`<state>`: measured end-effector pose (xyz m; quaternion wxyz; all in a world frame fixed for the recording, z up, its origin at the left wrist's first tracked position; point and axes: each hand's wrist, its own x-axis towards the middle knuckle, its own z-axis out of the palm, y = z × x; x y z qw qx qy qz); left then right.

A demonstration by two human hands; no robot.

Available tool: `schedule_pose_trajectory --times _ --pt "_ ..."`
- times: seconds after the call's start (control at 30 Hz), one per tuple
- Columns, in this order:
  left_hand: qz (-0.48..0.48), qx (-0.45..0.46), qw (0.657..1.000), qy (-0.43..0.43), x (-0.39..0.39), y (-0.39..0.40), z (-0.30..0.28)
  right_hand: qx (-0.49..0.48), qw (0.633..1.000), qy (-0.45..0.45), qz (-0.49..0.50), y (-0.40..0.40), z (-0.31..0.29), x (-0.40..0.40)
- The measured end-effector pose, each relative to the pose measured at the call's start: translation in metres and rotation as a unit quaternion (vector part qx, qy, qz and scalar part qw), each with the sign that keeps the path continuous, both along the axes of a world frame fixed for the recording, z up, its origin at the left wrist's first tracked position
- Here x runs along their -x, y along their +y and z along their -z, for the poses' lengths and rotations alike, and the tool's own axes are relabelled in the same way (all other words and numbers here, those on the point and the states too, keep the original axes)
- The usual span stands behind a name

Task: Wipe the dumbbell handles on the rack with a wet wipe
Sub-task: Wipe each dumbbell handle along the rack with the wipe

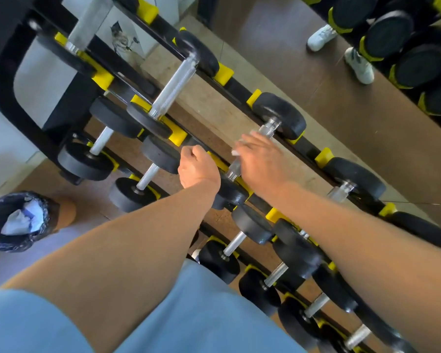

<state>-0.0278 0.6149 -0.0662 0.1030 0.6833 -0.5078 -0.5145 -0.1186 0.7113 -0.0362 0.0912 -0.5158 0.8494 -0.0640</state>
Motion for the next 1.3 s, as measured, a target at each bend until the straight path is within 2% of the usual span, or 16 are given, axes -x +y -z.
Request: schedule_pose_trajectory --times 0.1,0.17,0.27,0.3,0.33,0.4,0.47,0.53,0.67,0.8,0.9,1.0,1.03,1.07,1.13,1.3 --pt "0.005 0.002 1.0 -0.011 0.001 -0.001 -0.003 0.021 0.989 -0.124 0.082 0.008 -0.002 -0.044" --pt "0.007 0.003 1.0 -0.009 0.001 -0.001 -0.004 0.04 0.945 -0.271 0.179 0.015 -0.008 -0.056" --pt "0.03 0.011 0.999 -0.018 0.0 -0.001 -0.005 0.135 0.746 -0.531 0.379 0.028 -0.026 -0.059" --pt "0.046 0.023 0.998 -0.023 0.0 -0.001 -0.005 0.164 0.703 -0.53 0.445 0.032 -0.033 -0.06" --pt "0.071 0.042 0.996 -0.029 0.0 -0.001 -0.005 0.191 0.697 -0.486 0.492 0.035 -0.04 -0.063" --pt "0.14 0.098 0.984 -0.043 0.0 0.0 -0.006 0.24 0.773 -0.325 0.49 0.034 -0.05 -0.062" --pt "0.194 0.138 0.969 -0.06 0.001 0.001 -0.005 0.278 0.875 -0.191 0.347 0.026 -0.048 -0.049" --pt "0.207 0.14 0.965 -0.077 0.002 0.0 -0.005 0.23 0.958 -0.056 0.16 0.018 -0.024 -0.022" --pt "0.208 0.129 0.965 -0.091 0.002 -0.001 -0.004 0.099 0.993 0.045 0.049 0.021 0.017 0.023" --pt "0.216 0.118 0.965 -0.092 0.001 -0.003 -0.006 0.164 0.965 -0.062 0.193 0.02 0.021 -0.004" --pt "0.222 0.117 0.964 -0.09 0.002 -0.003 -0.008 0.217 0.816 -0.248 0.474 0.003 0.012 -0.041" --pt "0.232 0.108 0.963 -0.088 0.001 -0.004 -0.008 0.265 0.559 -0.439 0.652 -0.014 0.002 -0.051" --pt "0.235 0.103 0.962 -0.089 0.001 -0.004 -0.008 0.283 0.489 -0.451 0.691 -0.015 -0.003 -0.047" --pt "0.236 0.099 0.963 -0.088 0.0 -0.005 -0.009 0.303 0.451 -0.433 0.719 -0.015 -0.009 -0.041" --pt "0.241 0.092 0.963 -0.083 0.0 -0.005 -0.01 0.32 0.465 -0.368 0.738 -0.015 -0.017 -0.023" --pt "0.249 0.093 0.961 -0.079 0.001 -0.006 -0.014 0.25 0.621 -0.312 0.674 -0.042 -0.015 -0.006"
